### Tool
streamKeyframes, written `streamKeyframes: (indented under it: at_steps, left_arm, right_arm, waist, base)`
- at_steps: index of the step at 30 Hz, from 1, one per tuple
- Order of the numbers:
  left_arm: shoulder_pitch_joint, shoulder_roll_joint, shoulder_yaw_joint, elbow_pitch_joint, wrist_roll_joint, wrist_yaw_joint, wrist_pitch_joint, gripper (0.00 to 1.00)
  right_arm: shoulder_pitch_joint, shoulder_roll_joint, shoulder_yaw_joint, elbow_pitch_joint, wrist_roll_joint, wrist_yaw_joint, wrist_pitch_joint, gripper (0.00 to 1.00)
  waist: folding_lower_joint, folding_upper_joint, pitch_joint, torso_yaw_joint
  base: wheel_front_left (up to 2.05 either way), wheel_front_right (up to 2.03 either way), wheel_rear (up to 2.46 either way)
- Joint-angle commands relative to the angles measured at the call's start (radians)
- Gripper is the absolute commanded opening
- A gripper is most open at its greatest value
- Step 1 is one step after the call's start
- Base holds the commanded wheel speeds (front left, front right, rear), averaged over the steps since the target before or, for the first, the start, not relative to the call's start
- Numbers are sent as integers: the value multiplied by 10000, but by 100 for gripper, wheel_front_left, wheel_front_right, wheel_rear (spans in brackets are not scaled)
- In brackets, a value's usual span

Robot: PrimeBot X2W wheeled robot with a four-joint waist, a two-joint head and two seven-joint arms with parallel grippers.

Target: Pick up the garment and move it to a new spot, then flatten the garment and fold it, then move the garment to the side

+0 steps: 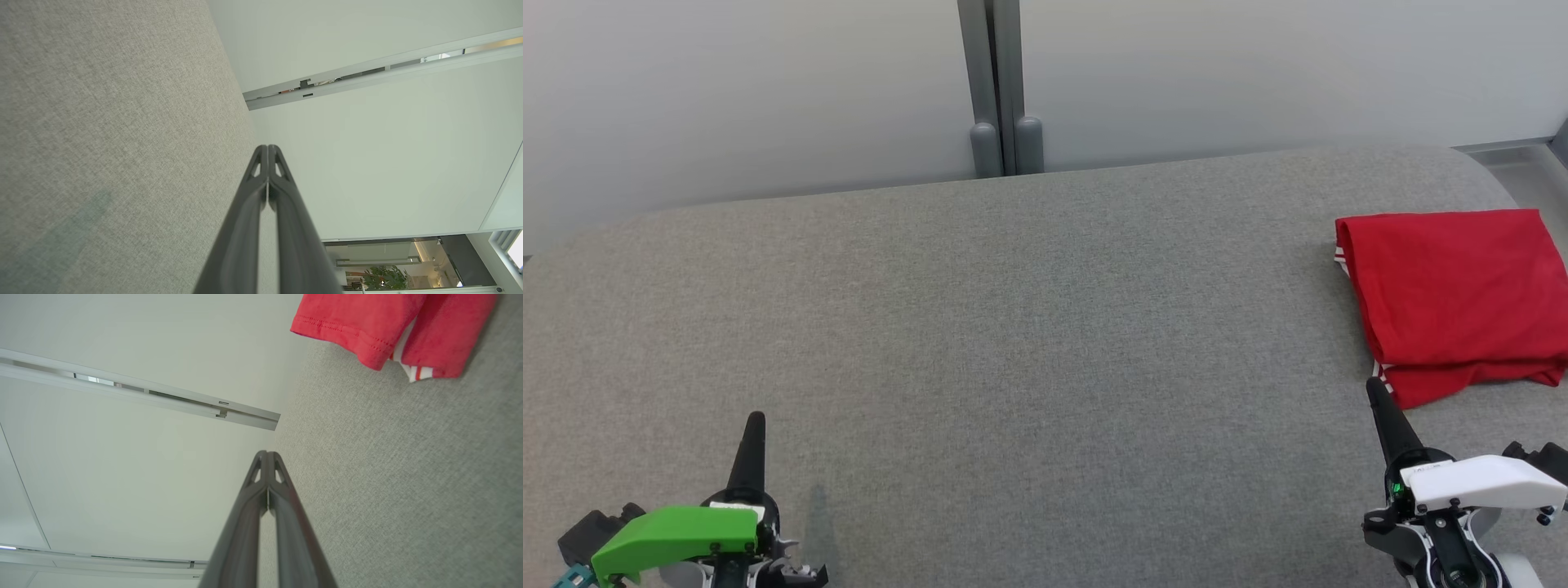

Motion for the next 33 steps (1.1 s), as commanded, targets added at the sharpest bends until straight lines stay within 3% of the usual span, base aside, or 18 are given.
streamKeyframes:
  at_steps: [1,33]
  left_arm:
    - [-242,74,80,-61,-220,-55,46,0]
    - [-657,74,416,-27,-2234,-151,689,0]
  right_arm:
    - [-136,-56,-54,-108,245,-4,68,0]
    - [-206,-73,-270,-271,2556,-3,688,0]
  waist:
    - [0,0,4,2]
    - [0,0,88,32]
  base:
    - [0,0,0]
    - [0,0,0]
